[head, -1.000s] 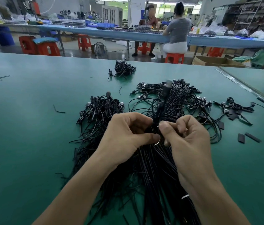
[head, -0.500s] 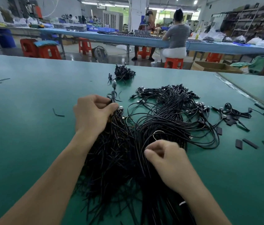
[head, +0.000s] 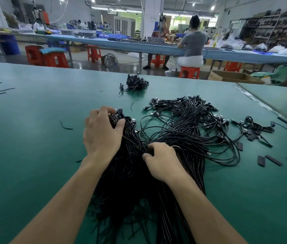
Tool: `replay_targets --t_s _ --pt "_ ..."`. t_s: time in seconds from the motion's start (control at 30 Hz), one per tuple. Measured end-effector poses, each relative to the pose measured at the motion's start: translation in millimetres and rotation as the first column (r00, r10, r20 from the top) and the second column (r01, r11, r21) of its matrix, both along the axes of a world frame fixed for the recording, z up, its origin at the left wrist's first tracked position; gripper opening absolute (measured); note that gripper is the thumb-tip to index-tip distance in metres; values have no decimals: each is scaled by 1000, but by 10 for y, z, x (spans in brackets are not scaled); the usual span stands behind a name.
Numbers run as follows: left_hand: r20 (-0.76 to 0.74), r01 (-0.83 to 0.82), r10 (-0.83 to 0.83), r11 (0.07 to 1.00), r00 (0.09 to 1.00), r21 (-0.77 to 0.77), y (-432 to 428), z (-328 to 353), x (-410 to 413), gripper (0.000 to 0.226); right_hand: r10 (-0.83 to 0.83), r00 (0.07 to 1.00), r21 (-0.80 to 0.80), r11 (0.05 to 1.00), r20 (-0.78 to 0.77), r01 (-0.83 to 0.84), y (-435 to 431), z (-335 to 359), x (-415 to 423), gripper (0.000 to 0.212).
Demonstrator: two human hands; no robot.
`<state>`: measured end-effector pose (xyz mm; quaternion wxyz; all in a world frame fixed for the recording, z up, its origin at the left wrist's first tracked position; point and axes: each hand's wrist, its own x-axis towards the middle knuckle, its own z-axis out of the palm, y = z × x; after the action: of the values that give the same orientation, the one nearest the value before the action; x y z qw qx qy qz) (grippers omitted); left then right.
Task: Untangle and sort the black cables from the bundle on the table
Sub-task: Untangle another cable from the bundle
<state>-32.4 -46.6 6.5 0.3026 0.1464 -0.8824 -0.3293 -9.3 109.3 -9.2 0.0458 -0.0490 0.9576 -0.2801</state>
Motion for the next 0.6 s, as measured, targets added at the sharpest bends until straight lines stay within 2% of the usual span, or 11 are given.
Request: replay_targets --t_s 0.1,0.17,0.23,0.3,0.33,0.43,0.53,0.6 --pt "-182 71 -76 997 980 -34 100 44 84 8 -159 973 -277 955 -166 109 21 -27 -6 27" --pt "-216 195 -205 979 955 -65 165 56 144 14 -276 906 -468 878 -322 101 40 67 32 16" --pt "-157 332 -341 940 927 -78 243 66 205 18 -288 900 -687 726 -327 -17 35 263 95 14" --pt "-118 480 -478 877 870 -8 305 70 264 21 -120 956 -845 506 -267 -172 1 501 215 23" --pt "-131 555 -546 830 828 46 335 66 297 22 -12 959 -845 477 -282 -242 -28 607 290 27" --pt "-156 689 -671 704 725 174 458 -19 357 24 257 904 -658 621 -343 -426 -110 818 576 23" --pt "-277 683 -628 625 727 378 629 20 391 46 534 819 -571 613 -210 -547 -143 933 821 21" --pt "-341 659 -566 598 750 456 681 96 368 32 648 750 -534 589 -136 -606 -129 957 921 20"
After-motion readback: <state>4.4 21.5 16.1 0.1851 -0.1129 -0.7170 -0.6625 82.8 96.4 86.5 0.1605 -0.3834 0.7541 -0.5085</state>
